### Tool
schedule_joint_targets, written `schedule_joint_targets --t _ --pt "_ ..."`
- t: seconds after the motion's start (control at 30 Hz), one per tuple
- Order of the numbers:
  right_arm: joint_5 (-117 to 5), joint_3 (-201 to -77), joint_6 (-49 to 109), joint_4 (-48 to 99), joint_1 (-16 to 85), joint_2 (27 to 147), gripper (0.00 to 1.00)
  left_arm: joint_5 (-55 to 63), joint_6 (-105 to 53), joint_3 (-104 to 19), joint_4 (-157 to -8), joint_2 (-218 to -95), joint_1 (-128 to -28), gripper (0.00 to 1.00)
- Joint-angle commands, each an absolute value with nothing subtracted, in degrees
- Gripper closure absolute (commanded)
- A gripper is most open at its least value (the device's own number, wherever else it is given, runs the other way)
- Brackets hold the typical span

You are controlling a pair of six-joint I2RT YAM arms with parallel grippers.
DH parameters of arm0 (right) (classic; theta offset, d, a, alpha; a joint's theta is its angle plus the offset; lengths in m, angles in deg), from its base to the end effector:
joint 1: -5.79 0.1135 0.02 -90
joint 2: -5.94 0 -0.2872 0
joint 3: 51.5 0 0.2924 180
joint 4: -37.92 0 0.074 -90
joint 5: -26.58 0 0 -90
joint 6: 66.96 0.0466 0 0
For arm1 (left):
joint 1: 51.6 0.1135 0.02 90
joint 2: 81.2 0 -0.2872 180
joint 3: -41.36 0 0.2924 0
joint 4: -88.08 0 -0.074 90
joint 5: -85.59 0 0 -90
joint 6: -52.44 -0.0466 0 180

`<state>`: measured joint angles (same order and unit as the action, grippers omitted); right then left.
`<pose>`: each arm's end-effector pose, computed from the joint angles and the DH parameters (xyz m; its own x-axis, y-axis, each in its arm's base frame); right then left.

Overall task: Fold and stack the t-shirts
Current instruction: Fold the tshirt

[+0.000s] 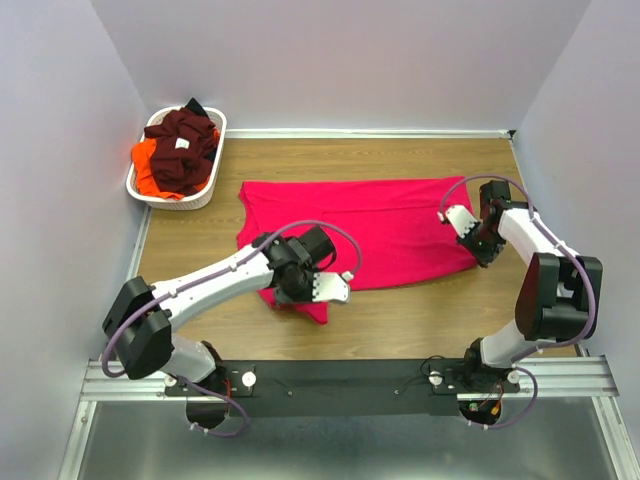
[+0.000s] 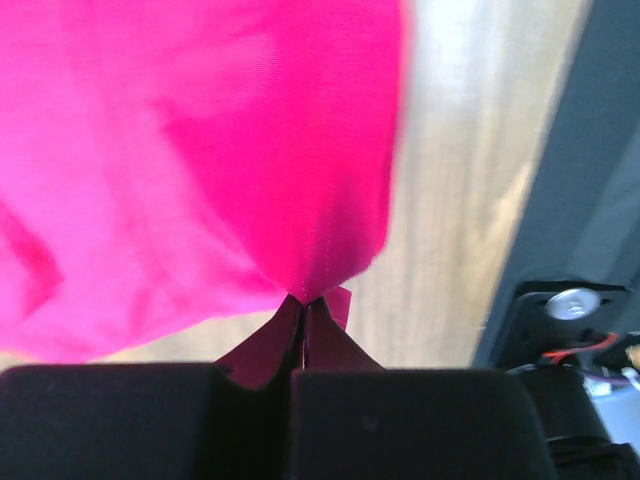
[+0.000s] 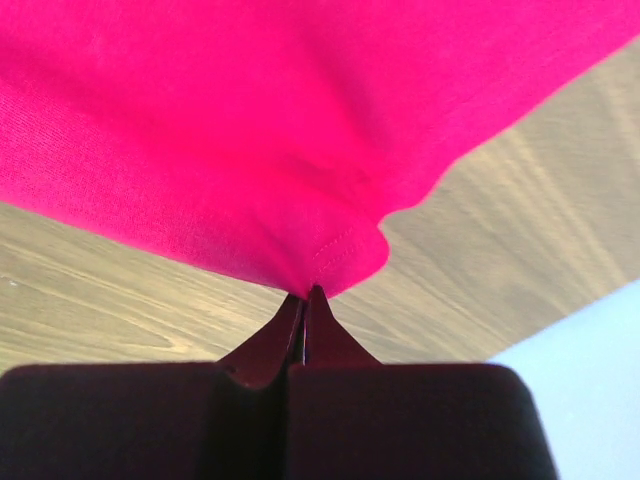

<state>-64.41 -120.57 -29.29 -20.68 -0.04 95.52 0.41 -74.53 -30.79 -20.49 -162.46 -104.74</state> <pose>0.3128 -0.0328 0.1798 -0.6800 -0.7261 -0.1020 -0.7092 0.6866 -0.1599 0.1677 -0.2303 0.2323 0.0117 0.9834 -0.1812 0.9995 -0.0059 0.0326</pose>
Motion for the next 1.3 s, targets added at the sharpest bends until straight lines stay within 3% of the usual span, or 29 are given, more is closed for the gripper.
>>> schedule_joint_targets --t 0.0,0.47,1.27 --pt "-63.9 -124.2 -28.6 -22.6 0.1 95.3 0.99 -3.6 -78.6 -34.7 -17.7 -161.1 -100.4 1.00" --pt "-64.1 -138.0 -27.1 -23.5 0.0 105.3 0.99 -12.2 -90.9 -50.4 -19.7 -170.0 -86.5 1.00" --pt "-63.8 -151.5 -24.9 -23.8 0.1 118.4 0.99 -17.3 -99.9 -68.1 -23.8 -186.8 -81.0 1.00"
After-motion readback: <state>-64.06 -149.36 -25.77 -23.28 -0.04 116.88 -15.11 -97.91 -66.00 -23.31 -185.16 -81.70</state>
